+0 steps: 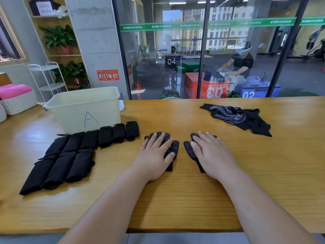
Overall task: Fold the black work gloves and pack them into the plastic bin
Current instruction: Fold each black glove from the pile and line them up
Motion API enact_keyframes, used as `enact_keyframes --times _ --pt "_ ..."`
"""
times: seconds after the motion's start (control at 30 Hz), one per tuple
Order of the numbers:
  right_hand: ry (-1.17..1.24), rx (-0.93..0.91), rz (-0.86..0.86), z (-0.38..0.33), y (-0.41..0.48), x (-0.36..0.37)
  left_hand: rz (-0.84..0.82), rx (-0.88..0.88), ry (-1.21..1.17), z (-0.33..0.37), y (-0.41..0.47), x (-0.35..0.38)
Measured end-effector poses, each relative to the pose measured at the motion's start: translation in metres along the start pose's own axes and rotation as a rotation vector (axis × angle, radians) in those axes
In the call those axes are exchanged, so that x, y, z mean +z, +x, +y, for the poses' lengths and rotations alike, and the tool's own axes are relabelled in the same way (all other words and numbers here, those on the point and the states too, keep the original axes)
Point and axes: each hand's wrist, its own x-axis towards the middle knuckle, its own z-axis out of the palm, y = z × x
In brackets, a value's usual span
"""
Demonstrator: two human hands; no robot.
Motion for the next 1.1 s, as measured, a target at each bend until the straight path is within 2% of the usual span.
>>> enact_keyframes --times 0.07,0.17,0.33,0.47,0.57,0.63,0.83,0.9,1.03,1.1 --pt "0.008 -0.032 -0.097 -0.002 -0.012 -0.002 0.008 0.042 -0.03 0.0 -0.002 -0.002" --pt "-0.098 -0.057 -0.257 -0.004 -0.015 0.008 -0.089 0.052 0.0 0.0 -0.001 -0.001" --pt "-0.111 -0.038 -0.29 -0.006 -0.001 0.017 -0.16 0.044 0.056 0.001 0.006 0.0" --pt "-0.011 -0.073 -0.21 -0.004 -0.005 0.014 -0.073 0.05 -0.029 0.002 0.0 0.001" --pt "0.109 -0.15 -0.053 0.004 -0.01 0.006 0.096 0.078 -0.123 -0.002 -0.004 -0.005" --pt "0.122 -0.15 -0.01 0.011 -0.009 0.006 0.2 0.088 -0.134 -0.006 -0.006 -0.01" --pt "0.101 -0.149 -0.098 0.006 -0.004 0.012 0.14 0.093 -0.048 -0.006 -0.005 -0.008" --pt "0.125 -0.161 -0.06 0.003 -0.004 0.01 0.162 0.095 -0.048 -0.006 -0.004 -0.008" --pt "0.158 -0.115 0.141 0.006 -0.01 0.001 0.295 0.111 -0.119 -0.009 -0.007 -0.012" --pt "0.124 -0.088 0.128 0.008 -0.01 0.001 0.311 0.11 -0.151 -0.011 -0.008 -0.013"
